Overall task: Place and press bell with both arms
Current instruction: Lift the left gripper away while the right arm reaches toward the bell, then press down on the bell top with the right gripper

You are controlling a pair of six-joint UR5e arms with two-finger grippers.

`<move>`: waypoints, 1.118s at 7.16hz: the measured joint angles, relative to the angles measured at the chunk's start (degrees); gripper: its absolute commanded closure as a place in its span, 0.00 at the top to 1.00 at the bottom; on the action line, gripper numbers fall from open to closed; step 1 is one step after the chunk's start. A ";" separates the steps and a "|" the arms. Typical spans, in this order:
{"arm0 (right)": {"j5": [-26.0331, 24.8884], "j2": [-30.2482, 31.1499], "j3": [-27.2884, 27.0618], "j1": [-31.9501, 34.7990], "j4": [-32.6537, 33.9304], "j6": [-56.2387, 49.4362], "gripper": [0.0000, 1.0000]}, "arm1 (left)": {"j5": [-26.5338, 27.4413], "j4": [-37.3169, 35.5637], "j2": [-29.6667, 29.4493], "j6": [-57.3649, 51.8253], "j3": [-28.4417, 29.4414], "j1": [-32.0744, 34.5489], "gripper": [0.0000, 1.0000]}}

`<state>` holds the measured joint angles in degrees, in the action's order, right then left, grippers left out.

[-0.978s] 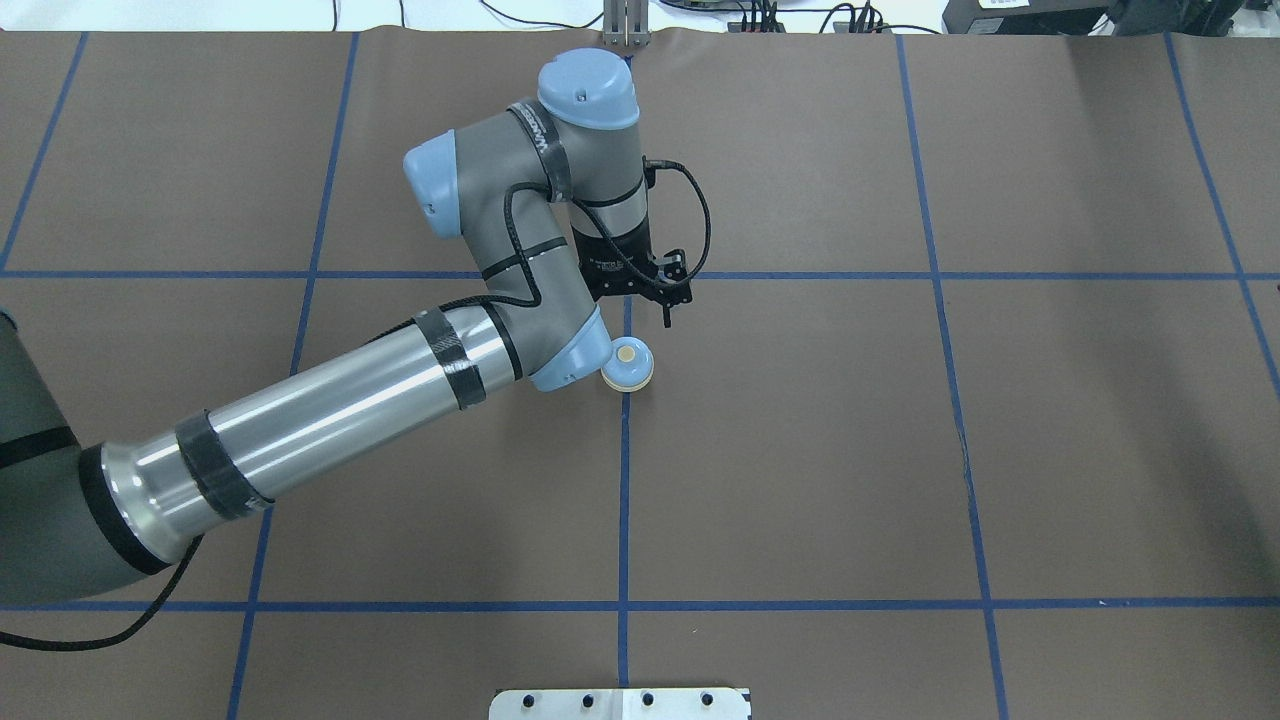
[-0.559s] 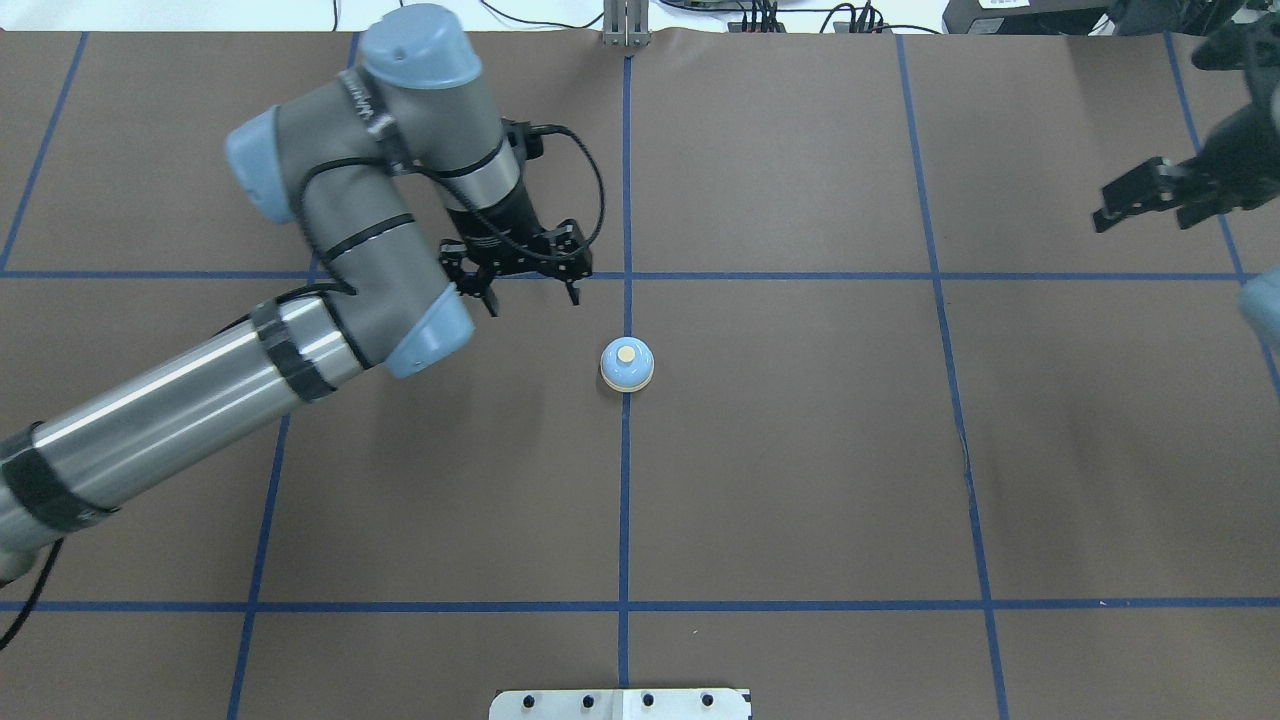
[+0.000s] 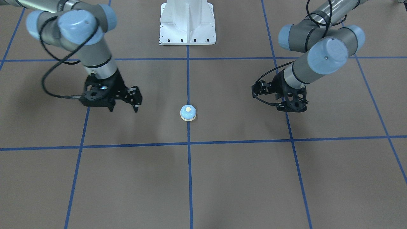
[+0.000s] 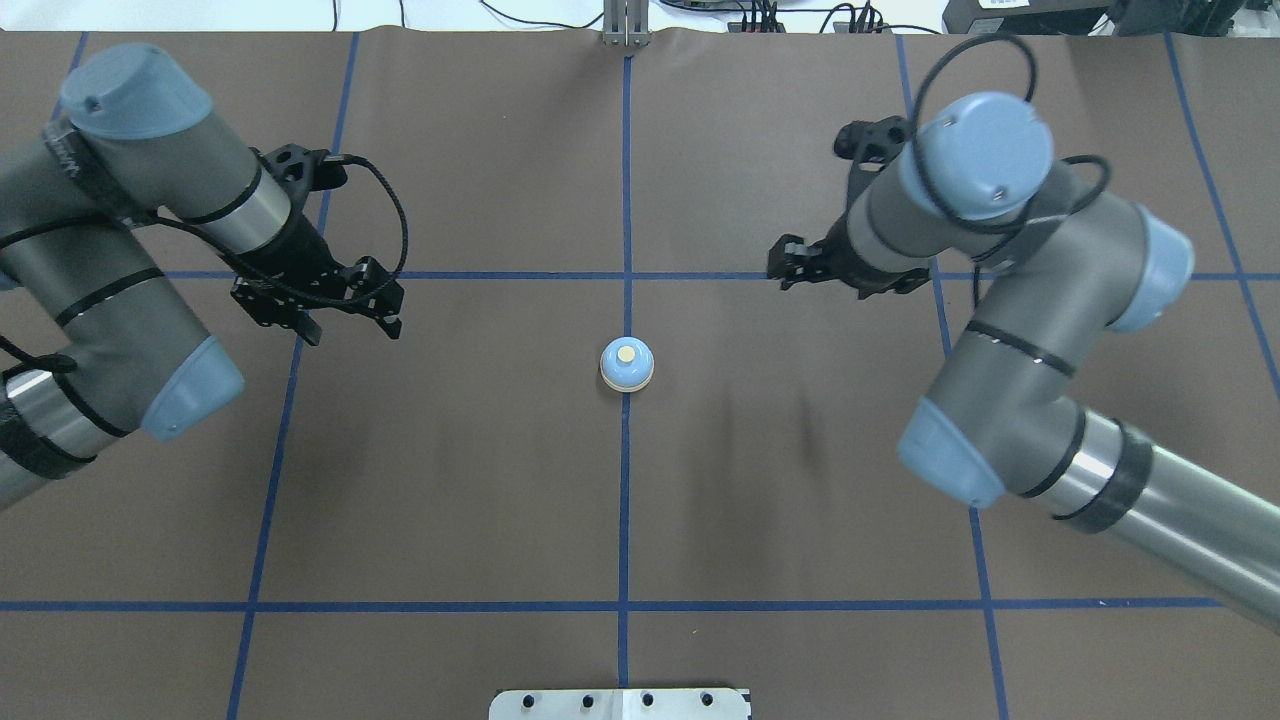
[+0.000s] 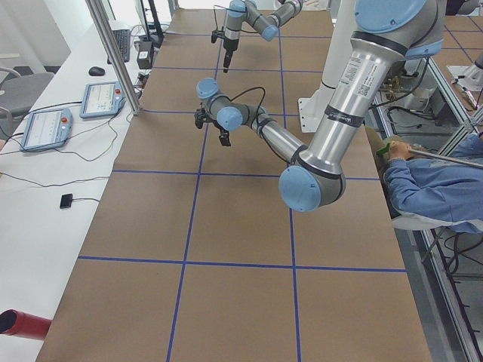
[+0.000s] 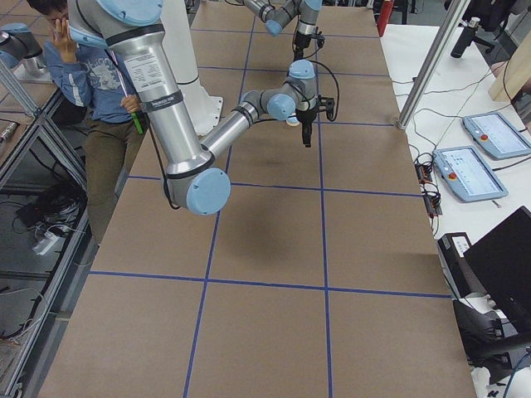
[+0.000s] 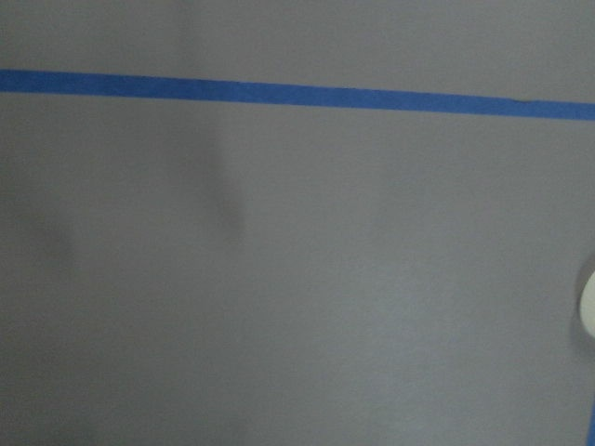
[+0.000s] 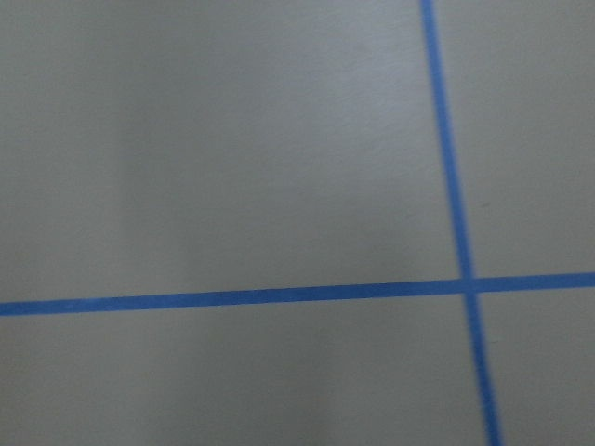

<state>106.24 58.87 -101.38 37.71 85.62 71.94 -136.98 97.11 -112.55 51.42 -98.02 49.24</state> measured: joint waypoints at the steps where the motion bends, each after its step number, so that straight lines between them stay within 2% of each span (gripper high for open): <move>1: -1.33 -4.71 3.37 -2.99 -0.18 4.62 0.22 | -0.03 0.00 2.05 -1.96 -1.02 1.07 0.98; 2: -1.77 -8.60 6.13 -4.68 -0.32 7.88 0.00 | -0.06 0.00 3.45 -2.79 -1.91 1.84 0.98; 4: -1.71 -13.39 10.41 -6.20 -0.28 10.76 0.00 | -0.12 0.01 6.38 -3.20 -4.28 3.22 0.98; 8: 1.78 -16.29 16.50 -6.93 -0.03 11.17 0.00 | 0.01 0.00 7.73 -3.25 -5.71 3.58 0.99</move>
<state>108.01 42.58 -84.87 30.78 85.59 83.11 -136.97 97.11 -104.82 48.16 -103.73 52.82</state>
